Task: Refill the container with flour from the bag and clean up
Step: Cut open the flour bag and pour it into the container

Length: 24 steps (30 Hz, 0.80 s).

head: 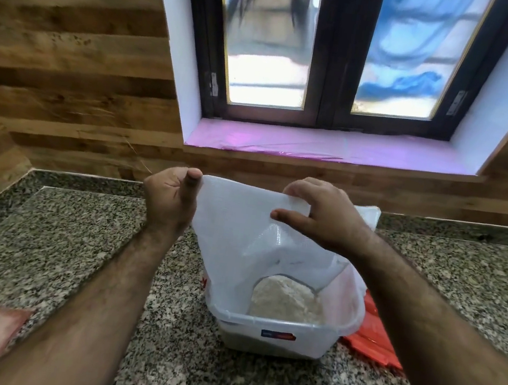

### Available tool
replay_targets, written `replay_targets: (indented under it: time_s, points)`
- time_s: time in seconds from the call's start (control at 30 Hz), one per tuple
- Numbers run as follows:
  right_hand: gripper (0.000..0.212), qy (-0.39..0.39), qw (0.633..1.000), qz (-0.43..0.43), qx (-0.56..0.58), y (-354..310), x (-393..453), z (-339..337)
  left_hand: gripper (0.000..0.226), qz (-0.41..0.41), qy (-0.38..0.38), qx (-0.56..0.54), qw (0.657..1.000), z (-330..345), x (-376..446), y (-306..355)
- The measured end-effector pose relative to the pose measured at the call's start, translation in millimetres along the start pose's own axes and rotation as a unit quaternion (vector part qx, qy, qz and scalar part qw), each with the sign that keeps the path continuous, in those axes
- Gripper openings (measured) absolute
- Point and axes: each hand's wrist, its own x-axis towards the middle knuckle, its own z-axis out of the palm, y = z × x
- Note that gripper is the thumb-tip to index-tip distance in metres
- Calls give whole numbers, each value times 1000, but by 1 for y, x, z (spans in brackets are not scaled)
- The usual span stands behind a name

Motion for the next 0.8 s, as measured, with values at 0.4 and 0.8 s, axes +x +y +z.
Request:
replay_targets:
  time_s: [0.4,0.8]
  points:
    - [21,76,995,-56,-42,-1,-2,28,131,-89,29,-60,994,1,-22,10]
    - [20,129,989,-55,-46,1,-6,35,138,-165,-112,-221,955,1,-65,39]
